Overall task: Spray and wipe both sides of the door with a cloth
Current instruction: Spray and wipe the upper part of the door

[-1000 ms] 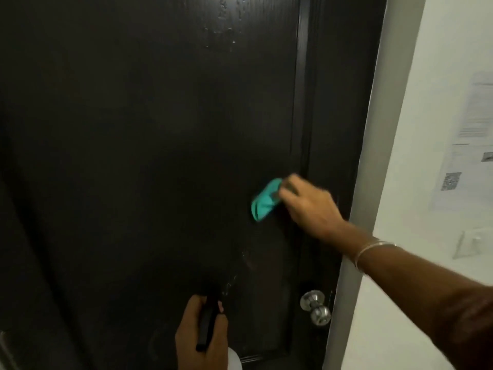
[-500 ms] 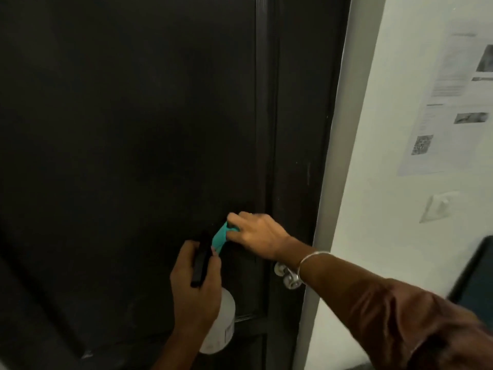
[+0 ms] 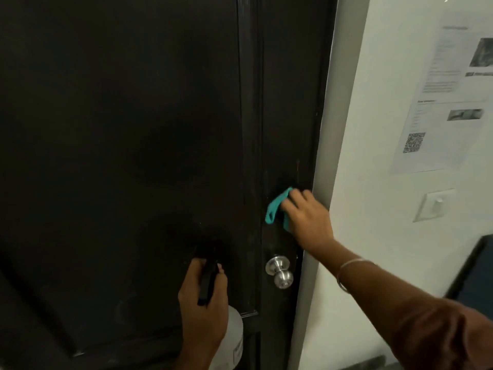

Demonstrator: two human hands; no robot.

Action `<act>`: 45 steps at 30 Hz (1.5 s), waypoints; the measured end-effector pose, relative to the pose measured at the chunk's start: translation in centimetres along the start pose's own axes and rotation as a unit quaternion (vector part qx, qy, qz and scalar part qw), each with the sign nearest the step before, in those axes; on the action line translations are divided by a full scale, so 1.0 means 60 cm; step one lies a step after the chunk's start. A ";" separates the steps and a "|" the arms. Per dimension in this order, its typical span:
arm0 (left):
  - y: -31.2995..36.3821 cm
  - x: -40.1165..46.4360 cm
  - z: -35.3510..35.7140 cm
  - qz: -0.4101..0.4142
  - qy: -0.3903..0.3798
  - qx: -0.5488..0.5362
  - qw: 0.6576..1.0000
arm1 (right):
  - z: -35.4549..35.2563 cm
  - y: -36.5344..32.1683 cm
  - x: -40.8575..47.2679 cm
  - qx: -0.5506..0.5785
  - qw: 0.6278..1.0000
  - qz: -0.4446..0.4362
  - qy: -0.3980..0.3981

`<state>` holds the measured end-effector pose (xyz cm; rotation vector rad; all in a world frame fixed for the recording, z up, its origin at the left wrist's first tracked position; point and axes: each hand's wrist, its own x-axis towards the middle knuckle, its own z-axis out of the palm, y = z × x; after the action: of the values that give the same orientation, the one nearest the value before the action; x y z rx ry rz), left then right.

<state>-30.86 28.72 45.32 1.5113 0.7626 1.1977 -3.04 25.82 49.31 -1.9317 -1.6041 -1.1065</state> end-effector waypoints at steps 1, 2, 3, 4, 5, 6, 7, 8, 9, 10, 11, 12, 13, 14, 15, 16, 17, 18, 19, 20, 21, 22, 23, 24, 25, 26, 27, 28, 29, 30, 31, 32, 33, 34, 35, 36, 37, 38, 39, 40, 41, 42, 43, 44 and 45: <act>-0.002 -0.004 0.007 -0.002 -0.006 0.002 1.000 | 0.006 -0.001 -0.026 -0.018 0.998 -0.029 -0.044; -0.003 -0.007 0.013 -0.005 -0.010 0.003 1.000 | 0.004 0.003 -0.036 -0.039 0.994 -0.061 -0.078; -0.002 -0.009 0.017 -0.006 -0.012 0.003 1.000 | -0.005 0.012 -0.026 -0.054 0.991 -0.094 -0.083; -0.002 -0.010 0.021 -0.002 -0.013 0.003 1.000 | -0.018 0.025 -0.001 -0.068 0.989 -0.116 -0.066; -0.003 -0.010 0.026 0.002 -0.014 0.005 1.000 | -0.037 0.036 0.034 -0.075 0.990 -0.117 -0.036; -0.004 -0.011 0.030 0.006 -0.013 0.007 1.000 | -0.063 0.048 0.077 -0.076 0.993 -0.094 0.007; -0.004 -0.012 0.036 0.007 -0.009 0.008 1.000 | -0.092 0.059 0.123 -0.068 0.994 -0.058 0.059; -0.004 -0.014 0.040 0.010 -0.006 0.009 1.000 | -0.117 0.065 0.167 -0.058 0.993 -0.017 0.100; -0.005 -0.017 0.044 0.014 -0.005 0.011 1.000 | -0.136 0.069 0.201 -0.048 0.991 0.024 0.122; -0.006 -0.021 0.048 0.015 -0.007 0.009 1.000 | -0.143 0.070 0.220 -0.040 0.989 0.054 0.131; -0.008 -0.024 0.051 0.012 -0.006 0.006 1.000 | -0.137 0.066 0.226 -0.032 0.987 0.070 0.141; -0.009 -0.027 0.053 0.006 -0.001 0.005 1.000 | -0.123 0.062 0.218 -0.016 0.985 0.080 0.153; -0.011 -0.030 0.055 -0.001 0.006 0.006 1.000 | -0.102 0.057 0.194 0.010 0.982 0.092 0.162; -0.013 -0.033 0.054 -0.004 0.014 0.008 1.000 | -0.073 0.049 0.160 0.038 0.981 0.098 0.161; -0.015 -0.033 0.053 -0.004 0.021 0.009 1.000 | -0.043 0.038 0.118 0.059 0.984 0.084 0.147; -0.018 -0.034 0.050 -0.001 0.026 0.011 1.000 | -0.015 0.023 0.076 0.069 0.990 0.050 0.110; -0.021 -0.035 0.045 0.002 0.029 0.016 0.999 | 0.008 0.007 0.039 0.063 0.996 -0.005 0.067; -0.024 -0.036 0.041 0.000 0.031 0.020 0.999 | 0.022 -0.003 0.011 0.047 0.996 -0.064 0.027; -0.026 -0.035 0.034 0.000 0.033 0.023 0.999 | 0.027 -0.003 0.001 0.026 0.993 -0.112 -0.005; -0.029 -0.034 0.026 0.003 0.036 0.026 0.999 | 0.019 0.005 0.012 0.003 0.990 -0.142 -0.012; -0.033 -0.034 0.019 0.005 0.039 0.027 0.999 | 0.008 0.012 0.035 -0.017 0.989 -0.146 0.007; -0.036 -0.034 0.012 0.005 0.044 0.026 0.999 | -0.010 0.018 0.067 -0.015 0.991 -0.122 0.044; -0.039 -0.033 0.008 0.001 0.050 0.028 0.998 | -0.033 0.025 0.106 0.012 0.992 -0.076 0.099; -0.044 -0.033 0.004 -0.001 0.060 0.032 0.998 | -0.056 0.027 0.146 0.050 0.987 -0.025 0.150; -0.047 -0.032 0.002 0.000 0.066 0.041 0.997 | -0.076 0.024 0.180 0.080 0.980 0.012 0.183; -0.048 -0.032 0.002 0.000 0.063 0.048 0.997 | -0.087 0.016 0.204 0.095 0.975 0.030 0.200; -0.048 -0.031 0.001 -0.002 0.059 0.050 0.997 | -0.089 0.006 0.216 0.102 0.971 0.033 0.212; -0.047 -0.030 0.002 -0.002 0.058 0.046 0.997 | -0.085 -0.002 0.218 0.109 0.969 0.033 0.221; -0.047 -0.030 0.001 0.000 0.061 0.043 0.997 | -0.078 -0.010 0.214 0.118 0.966 0.034 0.227; -0.045 -0.030 0.000 0.004 0.063 0.041 0.997 | -0.071 -0.013 0.208 0.126 0.964 0.037 0.229; -0.044 -0.029 -0.001 0.008 0.065 0.043 0.997 | -0.064 -0.015 0.202 0.134 0.963 0.041 0.229; -0.044 -0.029 -0.004 0.012 0.068 0.049 0.996 | -0.060 -0.016 0.199 0.140 0.962 0.046 0.230; -0.048 -0.030 -0.006 0.016 0.072 0.054 0.996 | -0.058 -0.015 0.198 0.142 0.961 0.049 0.231; -0.055 -0.031 -0.012 0.014 0.080 0.057 0.995 | -0.057 -0.015 0.199 0.145 0.961 0.048 0.231; -0.060 -0.033 -0.017 0.010 0.090 0.061 0.994 | -0.057 -0.014 0.199 0.148 0.961 0.044 0.230; -0.067 -0.036 -0.023 0.006 0.102 0.063 0.993 | -0.057 -0.014 0.199 0.149 0.962 0.039 0.227; -0.073 -0.040 -0.029 0.004 0.114 0.066 0.991 | -0.057 -0.013 0.198 0.150 0.962 0.037 0.226; -0.078 -0.045 -0.036 0.005 0.124 0.066 0.990 | -0.056 -0.012 0.197 0.151 0.962 0.037 0.225; -0.084 -0.051 -0.043 0.007 0.132 0.072 0.989 | -0.056 -0.013 0.197 0.152 0.962 0.040 0.225; -0.092 -0.057 -0.050 0.010 0.138 0.082 0.987 | -0.055 -0.013 0.198 0.153 0.961 0.046 0.225; -0.101 -0.064 -0.059 0.013 0.140 0.097 0.985 | -0.054 -0.015 0.198 0.154 0.960 0.052 0.226; -0.111 -0.071 -0.067 0.015 0.137 0.110 0.984 | -0.053 -0.017 0.198 0.156 0.959 0.058 0.229; -0.119 -0.078 -0.073 0.011 0.133 0.115 0.984 | -0.053 -0.017 0.198 0.157 0.958 0.063 0.231; -0.126 -0.085 -0.080 0.001 0.132 0.117 0.984 | -0.053 -0.019 0.198 0.161 0.957 0.067 0.232; -0.132 -0.092 -0.086 -0.013 0.133 0.115 0.984 | -0.053 -0.020 0.198 0.165 0.956 0.070 0.232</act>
<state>-36.57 27.63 36.07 1.5387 1.1280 1.3441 -4.85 31.41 60.21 -1.4155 -1.2748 -1.0564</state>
